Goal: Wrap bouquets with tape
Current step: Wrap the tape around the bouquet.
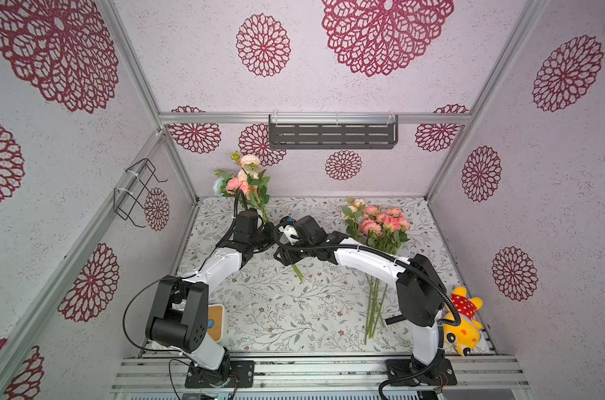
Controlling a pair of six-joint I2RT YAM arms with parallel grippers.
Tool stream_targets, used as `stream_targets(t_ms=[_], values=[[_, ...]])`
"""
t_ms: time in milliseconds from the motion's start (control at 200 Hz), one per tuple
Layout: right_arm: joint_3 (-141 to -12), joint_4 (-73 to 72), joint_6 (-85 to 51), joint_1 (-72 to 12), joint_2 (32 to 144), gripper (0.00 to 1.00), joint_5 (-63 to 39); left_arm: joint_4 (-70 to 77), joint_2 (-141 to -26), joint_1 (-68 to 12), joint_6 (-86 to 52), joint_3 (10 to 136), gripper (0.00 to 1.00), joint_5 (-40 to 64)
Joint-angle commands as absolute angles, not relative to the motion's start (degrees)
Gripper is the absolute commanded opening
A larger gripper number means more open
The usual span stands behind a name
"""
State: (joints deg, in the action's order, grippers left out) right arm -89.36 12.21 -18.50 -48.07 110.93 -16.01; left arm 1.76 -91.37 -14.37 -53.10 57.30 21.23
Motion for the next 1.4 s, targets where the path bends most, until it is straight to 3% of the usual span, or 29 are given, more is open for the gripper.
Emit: stream_targets(t_ms=[0,115,525,585,776,821,946,1056,1206,1396], values=[[-84.42,-2.99,-28.97,-44.14,105.72,0.7,-30.66,8.47,-88.06,-14.74,-51.53,56.28,0.0,22.34],[-80.03,-13.84,-37.31,-42.38,106.83,0.68,-38.83,15.43,-86.86,-14.57,-53.08,54.39,0.0,23.85],[-76.12,-27.85,-47.84,-40.34,111.75,0.5,-49.09,38.48,-86.36,-13.72,-62.24,49.51,0.0,29.63],[-76.25,-28.21,-48.15,-40.25,111.93,0.41,-49.15,43.39,-87.23,-13.58,-64.79,48.5,0.0,30.2],[-76.2,-23.28,-44.12,-40.36,110.61,0.0,-45.38,48.56,-89.16,-12.91,-67.54,47.48,0.0,30.87],[-76.86,-19.2,-40.91,-40.67,109.94,0.0,-43.16,48.15,-89.13,-12.77,-67.33,47.46,0.0,30.81],[-80.16,-4.23,-29.81,-42.35,107.39,0.0,-31.54,40.54,-87.65,-12.72,-64.02,48.52,0.31,29.36],[-82.48,2.81,-24.28,-44.21,106.09,0.0,-22.2,31.26,-85.56,-12.69,-60.23,50.03,0.42,27.12],[-84.6,6.73,-21.33,-45.92,105.66,0.0,-15.14,21.07,-84.19,-12.73,-56.63,52.23,0.44,24.65],[-88.42,11.77,-18.39,-48.43,106.66,0.0,-8.21,12.59,-84.5,-13.1,-55.01,54.25,0.38,21.46]])
